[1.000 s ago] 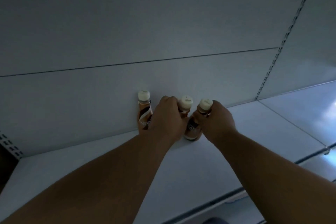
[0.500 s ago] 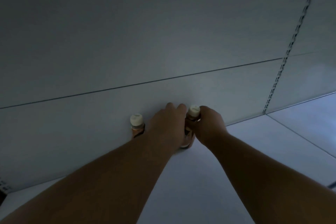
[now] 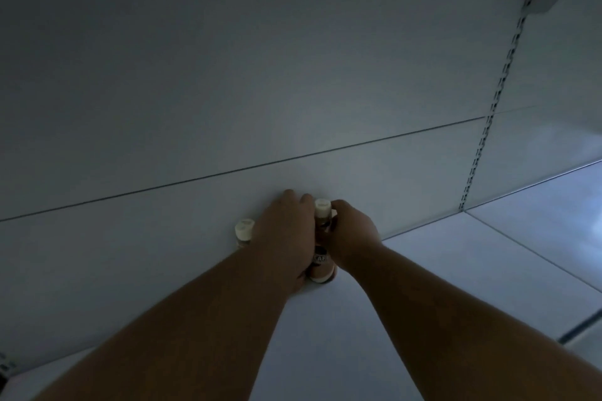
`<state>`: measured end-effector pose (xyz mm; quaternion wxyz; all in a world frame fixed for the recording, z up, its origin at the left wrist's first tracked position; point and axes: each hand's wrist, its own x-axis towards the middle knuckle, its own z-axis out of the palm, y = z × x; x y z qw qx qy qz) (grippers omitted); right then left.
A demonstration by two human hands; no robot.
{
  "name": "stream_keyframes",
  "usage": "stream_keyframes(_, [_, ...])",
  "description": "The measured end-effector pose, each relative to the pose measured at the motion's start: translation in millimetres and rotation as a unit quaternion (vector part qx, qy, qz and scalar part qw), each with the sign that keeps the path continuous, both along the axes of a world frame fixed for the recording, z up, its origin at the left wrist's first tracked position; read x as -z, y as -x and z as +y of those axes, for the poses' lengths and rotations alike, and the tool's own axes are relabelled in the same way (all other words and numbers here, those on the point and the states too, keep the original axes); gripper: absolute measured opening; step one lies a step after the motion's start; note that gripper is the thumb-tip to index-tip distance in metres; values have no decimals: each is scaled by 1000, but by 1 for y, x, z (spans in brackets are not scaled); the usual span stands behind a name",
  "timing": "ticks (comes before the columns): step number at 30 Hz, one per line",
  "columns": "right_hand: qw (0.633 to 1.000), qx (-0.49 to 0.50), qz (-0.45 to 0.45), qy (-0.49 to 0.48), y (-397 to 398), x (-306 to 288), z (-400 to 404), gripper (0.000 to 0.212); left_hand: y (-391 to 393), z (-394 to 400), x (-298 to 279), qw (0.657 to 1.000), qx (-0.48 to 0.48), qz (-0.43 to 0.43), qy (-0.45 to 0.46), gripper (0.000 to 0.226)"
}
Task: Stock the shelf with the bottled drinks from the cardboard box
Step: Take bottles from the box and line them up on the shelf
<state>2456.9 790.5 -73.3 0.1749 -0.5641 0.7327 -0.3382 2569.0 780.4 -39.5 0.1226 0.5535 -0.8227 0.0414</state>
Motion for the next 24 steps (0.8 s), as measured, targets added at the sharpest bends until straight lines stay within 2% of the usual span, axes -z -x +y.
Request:
stream_keyframes(4, [998, 17, 52, -8, 8, -17, 29, 64, -6, 17, -9, 996, 8, -9, 83, 40])
stream_keyframes(8, [992, 45, 119, -1, 24, -47, 82, 65, -9, 40, -13, 985, 86, 111, 104, 39])
stream_keyframes(11, [982, 87, 170, 10, 40, -63, 132, 61, 11, 68, -2, 967, 165, 189, 47, 38])
stream_keyframes(14, [964, 142, 224, -8, 58, -70, 189, 56, 43, 104, 18, 948, 236, 212, -18, 37])
stream_keyframes(20, [932, 258, 248, -55, 113, -65, 303, 52, 117, 190, 48, 909, 346, 187, -137, 37])
stream_keyframes(24, [921, 302, 226, -95, 154, -27, 366, 51, 173, 249, 83, 897, 384, 138, -169, 32])
